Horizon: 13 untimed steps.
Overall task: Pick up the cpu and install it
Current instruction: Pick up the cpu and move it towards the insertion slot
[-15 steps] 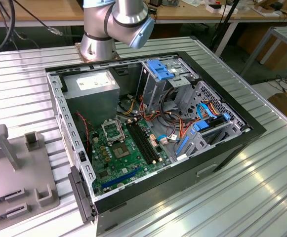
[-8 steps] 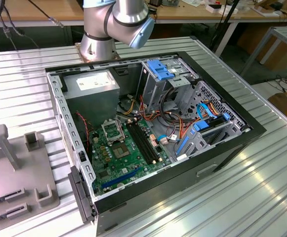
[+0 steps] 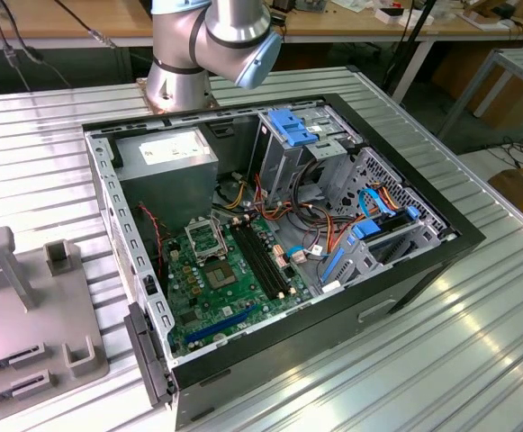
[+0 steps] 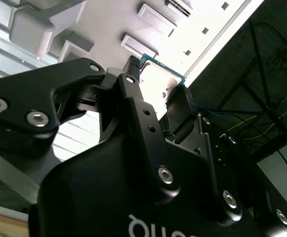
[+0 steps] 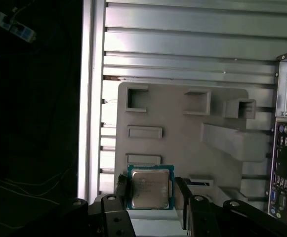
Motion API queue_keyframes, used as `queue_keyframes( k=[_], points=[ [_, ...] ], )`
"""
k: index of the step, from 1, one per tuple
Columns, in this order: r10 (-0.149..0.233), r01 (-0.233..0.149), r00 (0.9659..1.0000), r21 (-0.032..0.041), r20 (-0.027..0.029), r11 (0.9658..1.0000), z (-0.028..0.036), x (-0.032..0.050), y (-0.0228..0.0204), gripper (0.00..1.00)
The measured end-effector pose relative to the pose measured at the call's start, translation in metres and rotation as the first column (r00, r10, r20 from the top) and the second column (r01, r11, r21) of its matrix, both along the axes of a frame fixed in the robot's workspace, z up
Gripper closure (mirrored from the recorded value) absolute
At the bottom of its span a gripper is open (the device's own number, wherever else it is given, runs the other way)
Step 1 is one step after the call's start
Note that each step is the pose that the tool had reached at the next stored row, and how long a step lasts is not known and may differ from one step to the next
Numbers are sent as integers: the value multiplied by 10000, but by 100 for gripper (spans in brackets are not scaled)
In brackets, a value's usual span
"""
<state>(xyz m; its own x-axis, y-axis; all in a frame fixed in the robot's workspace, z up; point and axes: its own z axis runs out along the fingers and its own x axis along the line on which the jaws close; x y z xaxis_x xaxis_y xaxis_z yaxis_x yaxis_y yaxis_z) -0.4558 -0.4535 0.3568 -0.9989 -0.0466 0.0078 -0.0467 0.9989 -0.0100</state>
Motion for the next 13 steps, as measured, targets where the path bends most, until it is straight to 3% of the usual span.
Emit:
queue_keyframes(
  k=[5, 13],
  points=[
    [0, 0, 10000, 1, 2, 10000, 52, 0, 0, 53],
    [0, 0, 10000, 0, 0, 10000, 62, 0, 0, 53]
  ],
)
